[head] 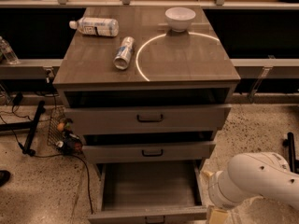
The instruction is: Close bottom drawer
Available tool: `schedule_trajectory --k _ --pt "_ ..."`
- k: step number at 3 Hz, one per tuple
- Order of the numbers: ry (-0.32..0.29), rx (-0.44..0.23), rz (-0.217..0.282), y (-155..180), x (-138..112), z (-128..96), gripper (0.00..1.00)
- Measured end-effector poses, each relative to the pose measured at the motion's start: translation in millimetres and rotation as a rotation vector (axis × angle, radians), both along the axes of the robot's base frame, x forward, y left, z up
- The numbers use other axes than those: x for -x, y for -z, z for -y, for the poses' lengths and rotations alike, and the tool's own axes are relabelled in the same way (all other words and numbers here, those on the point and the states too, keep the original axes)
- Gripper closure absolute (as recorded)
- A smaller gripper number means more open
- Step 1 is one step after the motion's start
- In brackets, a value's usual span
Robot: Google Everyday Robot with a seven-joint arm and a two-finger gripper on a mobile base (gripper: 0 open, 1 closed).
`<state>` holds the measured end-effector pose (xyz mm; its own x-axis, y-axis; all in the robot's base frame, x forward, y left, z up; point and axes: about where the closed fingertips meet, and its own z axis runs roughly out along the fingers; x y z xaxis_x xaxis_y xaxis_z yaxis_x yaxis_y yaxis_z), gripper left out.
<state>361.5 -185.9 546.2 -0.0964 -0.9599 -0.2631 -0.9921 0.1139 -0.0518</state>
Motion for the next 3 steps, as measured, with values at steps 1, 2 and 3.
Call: schedule_trajectory --k 1,2,3 --pt "0.000 0.000 0.000 0 0 0 0.00" --pt "-0.006 0.014 -0.001 48 1 -17 0.00" --pt "-0.004 0.000 0.000 107 -7 -33 0.00"
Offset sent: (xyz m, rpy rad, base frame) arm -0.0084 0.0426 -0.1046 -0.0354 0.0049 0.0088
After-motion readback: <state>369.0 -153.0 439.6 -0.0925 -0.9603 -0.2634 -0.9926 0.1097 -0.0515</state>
